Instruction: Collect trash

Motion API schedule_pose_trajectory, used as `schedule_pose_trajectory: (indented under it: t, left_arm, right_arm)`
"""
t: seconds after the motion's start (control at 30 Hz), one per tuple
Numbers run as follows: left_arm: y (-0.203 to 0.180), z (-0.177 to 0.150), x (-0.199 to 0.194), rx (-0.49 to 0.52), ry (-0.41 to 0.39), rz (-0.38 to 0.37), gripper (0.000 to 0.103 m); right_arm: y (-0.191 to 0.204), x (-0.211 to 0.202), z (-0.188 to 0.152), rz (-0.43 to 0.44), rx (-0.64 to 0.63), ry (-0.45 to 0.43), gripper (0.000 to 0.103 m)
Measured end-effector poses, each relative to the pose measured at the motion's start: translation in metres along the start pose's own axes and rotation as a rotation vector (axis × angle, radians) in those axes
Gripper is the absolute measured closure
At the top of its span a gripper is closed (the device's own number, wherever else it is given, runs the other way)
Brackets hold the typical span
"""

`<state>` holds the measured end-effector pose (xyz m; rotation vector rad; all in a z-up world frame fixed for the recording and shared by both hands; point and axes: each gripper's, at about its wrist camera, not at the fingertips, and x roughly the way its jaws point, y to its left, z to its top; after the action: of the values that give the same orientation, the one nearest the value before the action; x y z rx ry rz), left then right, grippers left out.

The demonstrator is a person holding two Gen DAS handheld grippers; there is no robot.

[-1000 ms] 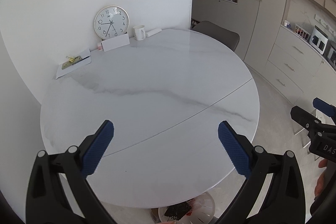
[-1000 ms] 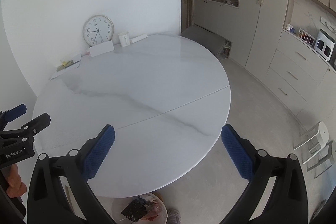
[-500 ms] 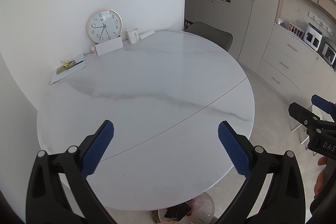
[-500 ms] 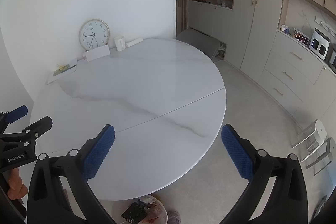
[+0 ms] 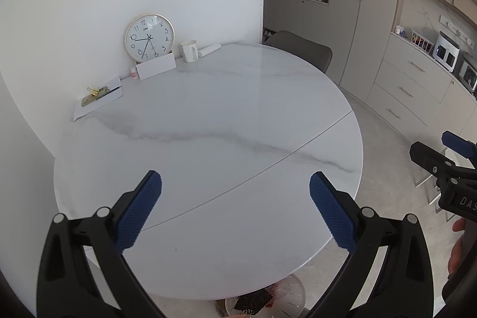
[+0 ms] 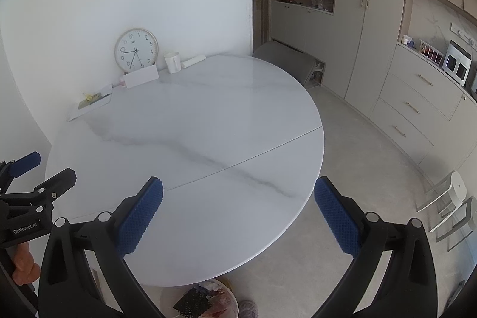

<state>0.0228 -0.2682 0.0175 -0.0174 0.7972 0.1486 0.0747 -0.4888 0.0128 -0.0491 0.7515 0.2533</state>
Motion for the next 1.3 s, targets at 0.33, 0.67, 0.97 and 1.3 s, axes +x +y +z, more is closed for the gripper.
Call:
schedule_pose_trajectory:
  t: [0.33,0.67,0.97,1.3]
  left_arm:
    - [-0.0077,-0.0008,-0.0008,0.013,-0.007,0.005,0.008]
    - [-0.009,0.0005,-0.0023,0.017,-0.009,0.007,0.008]
    - [-0.0086,0.0023,-0.003,0.013,-0.009,0.005,0.008]
    - [-0.009,0.0024,-0.0039,0.014,-0.011,0.003,0.008]
  right_arm:
    - [0.0019,-0.0004,0.0018,-0.005,-0.006,-0.008,0.002]
    - [0.0024,-0.0002,0.0012,0.005,-0.004,-0.007,0.002]
    - [0.0053,-0.0001,0.0029,0.005,-0.006,-0.009,0.002]
    - [0.0061,0.0004,0.0025,0.006,-0.005,-0.006,0.002]
